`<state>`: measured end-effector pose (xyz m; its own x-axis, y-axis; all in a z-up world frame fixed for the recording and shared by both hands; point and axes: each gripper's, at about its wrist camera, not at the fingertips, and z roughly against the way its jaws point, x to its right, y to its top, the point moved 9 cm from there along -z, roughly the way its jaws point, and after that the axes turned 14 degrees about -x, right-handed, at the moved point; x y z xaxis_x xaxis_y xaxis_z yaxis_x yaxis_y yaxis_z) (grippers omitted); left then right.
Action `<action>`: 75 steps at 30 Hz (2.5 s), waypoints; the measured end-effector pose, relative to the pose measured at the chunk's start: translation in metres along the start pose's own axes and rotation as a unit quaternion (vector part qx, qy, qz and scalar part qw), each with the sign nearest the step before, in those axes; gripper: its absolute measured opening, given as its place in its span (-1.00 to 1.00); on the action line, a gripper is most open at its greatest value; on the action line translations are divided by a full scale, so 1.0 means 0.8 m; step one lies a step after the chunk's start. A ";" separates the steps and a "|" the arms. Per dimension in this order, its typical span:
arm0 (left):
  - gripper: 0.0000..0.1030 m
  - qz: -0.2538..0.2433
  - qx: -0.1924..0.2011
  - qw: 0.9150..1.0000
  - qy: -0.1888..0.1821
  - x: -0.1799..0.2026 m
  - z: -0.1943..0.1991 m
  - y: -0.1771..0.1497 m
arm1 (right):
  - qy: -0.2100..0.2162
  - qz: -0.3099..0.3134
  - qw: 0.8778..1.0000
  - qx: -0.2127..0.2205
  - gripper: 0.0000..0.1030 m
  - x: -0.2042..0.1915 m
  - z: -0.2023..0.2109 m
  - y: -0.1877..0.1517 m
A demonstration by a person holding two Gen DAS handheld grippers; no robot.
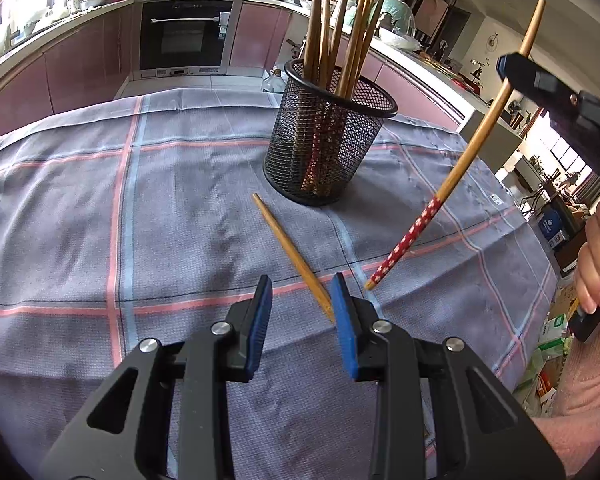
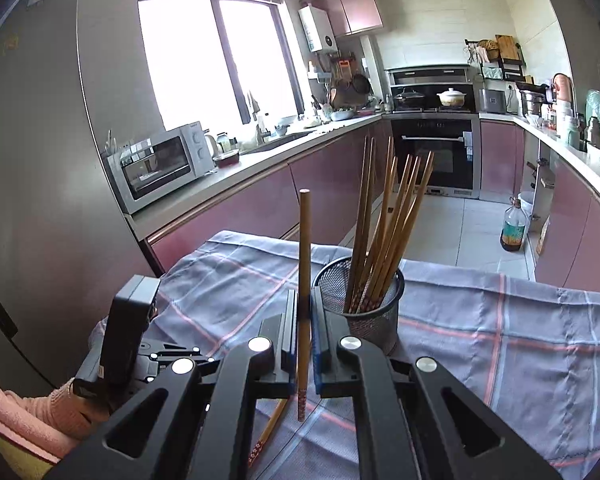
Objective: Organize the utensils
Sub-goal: 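Lift the chopstick with the right gripper over the mesh cup and drop it in, then lower the left gripper onto the last chopstick and grasp it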
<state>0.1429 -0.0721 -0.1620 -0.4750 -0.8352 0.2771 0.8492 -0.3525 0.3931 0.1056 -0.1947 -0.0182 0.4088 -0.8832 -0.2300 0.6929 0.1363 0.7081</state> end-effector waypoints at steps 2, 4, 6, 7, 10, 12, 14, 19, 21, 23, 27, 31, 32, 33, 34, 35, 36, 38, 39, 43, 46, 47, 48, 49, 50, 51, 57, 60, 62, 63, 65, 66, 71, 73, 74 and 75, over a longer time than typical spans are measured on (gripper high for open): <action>-0.42 -0.001 0.000 1.000 0.003 0.001 -0.001 0.000 | -0.003 0.003 1.000 0.008 -0.90 0.000 0.007 0.007; -0.42 -0.002 0.000 1.000 0.003 0.003 -0.001 0.000 | -0.006 0.007 1.000 0.015 -0.90 -0.001 0.011 0.012; -0.43 -0.003 -0.001 1.000 0.003 0.004 -0.002 0.000 | -0.011 0.009 1.000 0.022 -0.90 -0.001 0.017 0.018; -0.43 -0.003 -0.001 1.000 0.003 0.004 -0.002 0.000 | -0.012 0.010 1.000 0.026 -0.90 0.000 0.020 0.022; -0.43 -0.002 -0.001 1.000 0.003 0.004 -0.002 0.000 | -0.011 0.011 0.999 0.038 -0.90 0.002 0.030 0.034; -0.42 -0.002 -0.001 1.000 0.004 0.004 -0.002 0.000 | -0.018 0.013 0.999 0.048 -0.90 0.005 0.037 0.043; -0.43 -0.003 -0.002 1.000 0.003 0.004 -0.003 0.000 | -0.021 0.013 0.998 0.061 -0.90 0.008 0.046 0.054; -0.43 -0.003 -0.003 1.000 0.004 0.004 -0.004 0.001 | -0.029 0.014 0.995 0.097 -0.90 0.014 0.065 0.086; -0.43 -0.003 -0.003 1.000 0.003 0.005 -0.005 0.001 | -0.034 0.014 0.994 0.105 -0.90 0.017 0.067 0.098; -0.43 -0.004 -0.003 1.000 0.003 0.005 -0.004 0.001 | -0.040 0.010 0.993 0.108 -0.90 0.023 0.064 0.107; -0.43 -0.003 -0.002 1.000 0.003 0.005 -0.005 0.002 | -0.043 -0.002 0.993 0.106 -0.90 0.035 0.051 0.118; -0.43 -0.002 -0.003 1.000 0.002 0.004 -0.005 0.002 | -0.052 -0.016 0.994 0.099 -0.90 0.050 0.033 0.121; -0.42 -0.002 -0.004 1.000 0.003 0.004 -0.005 0.002 | -0.055 -0.019 0.994 0.094 -0.90 0.054 0.027 0.121; -0.43 -0.002 -0.004 1.000 0.003 0.004 -0.006 0.002 | -0.059 -0.022 0.994 0.090 -0.90 0.057 0.021 0.120; -0.43 -0.002 -0.004 1.000 0.002 0.004 -0.006 0.002 | -0.062 -0.024 0.994 0.084 -0.90 0.062 0.014 0.120; -0.43 -0.001 -0.004 1.000 0.002 0.004 -0.006 0.002 | -0.063 -0.027 0.995 0.077 -0.90 0.065 0.008 0.119; -0.43 -0.002 -0.005 1.000 0.003 0.003 -0.006 0.002 | -0.063 -0.030 0.995 0.072 -0.90 0.067 0.000 0.117; -0.43 -0.001 -0.005 1.000 0.003 0.003 -0.007 0.002 | -0.063 -0.034 0.996 0.055 -0.90 0.071 -0.015 0.113; -0.43 -0.001 -0.005 1.000 0.004 0.003 -0.007 0.002 | -0.065 -0.039 0.996 0.049 -0.90 0.073 -0.022 0.112; -0.43 -0.001 -0.007 1.000 0.004 0.003 -0.008 0.002 | -0.065 -0.043 0.997 0.016 -0.90 0.078 -0.049 0.103; -0.43 -0.001 -0.008 1.000 0.005 0.003 -0.009 0.003 | -0.064 -0.043 0.997 -0.007 -0.90 0.077 -0.066 0.097; -0.43 -0.001 -0.009 1.000 0.006 0.003 -0.010 0.003 | -0.064 -0.044 0.997 -0.014 -0.89 0.077 -0.071 0.095; -0.43 -0.001 -0.009 1.000 0.006 0.004 -0.010 0.003 | -0.065 -0.048 0.997 -0.019 -0.85 0.079 -0.074 0.093; -0.43 -0.002 -0.010 1.000 0.007 0.004 -0.010 0.004 | -0.066 -0.051 0.996 -0.022 -0.80 0.079 -0.077 0.091; -0.43 -0.003 -0.011 1.000 0.008 0.004 -0.011 0.004 | -0.065 -0.050 0.996 -0.028 -0.69 0.079 -0.080 0.090; -0.43 -0.003 -0.012 1.000 0.009 0.005 -0.012 0.005 | -0.064 -0.052 0.996 -0.029 -0.51 0.079 -0.080 0.089; -0.43 -0.004 -0.021 1.000 0.018 0.004 -0.022 0.007 | -0.061 -0.051 0.997 -0.024 -0.37 0.079 -0.066 0.077; -0.43 -0.005 -0.023 0.999 0.027 0.003 -0.026 0.009 | -0.054 -0.049 0.997 -0.021 -0.34 0.076 -0.056 0.067; -0.43 -0.004 -0.027 0.999 0.029 0.002 -0.028 0.010 | -0.052 -0.045 0.997 -0.019 -0.32 0.072 -0.049 0.059; -0.43 -0.005 -0.028 0.999 0.030 0.002 -0.029 0.010 | -0.050 -0.042 0.998 -0.020 -0.29 0.070 -0.046 0.055; -0.43 -0.006 -0.030 0.999 0.033 0.002 -0.031 0.009 | -0.046 -0.038 0.998 -0.021 -0.24 0.065 -0.041 0.044; -0.43 -0.007 -0.031 0.999 0.035 0.002 -0.032 0.009 | -0.044 -0.036 0.998 -0.022 -0.19 0.063 -0.040 0.040; -0.43 -0.014 -0.041 0.998 0.052 0.004 -0.041 0.008 | -0.031 -0.035 0.998 -0.033 -0.15 0.059 -0.038 0.014; -0.43 -0.017 -0.045 0.997 0.056 0.005 -0.044 0.008 | -0.027 -0.041 0.998 -0.037 -0.14 0.060 -0.039 0.003; -0.42 -0.019 -0.046 0.997 0.059 0.006 -0.045 0.008 | -0.023 -0.045 0.998 -0.041 -0.14 0.061 -0.040 -0.003; -0.40 -0.022 -0.047 0.997 0.061 0.006 -0.046 0.008 | -0.022 -0.049 0.998 -0.044 -0.14 0.062 -0.042 -0.007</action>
<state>0.1548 -0.0940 -0.1902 -0.4851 -0.8614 0.1506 0.8491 -0.4228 0.3168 0.1420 -0.2244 -0.0559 0.3123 -0.9124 -0.2646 0.7785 0.0862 0.6217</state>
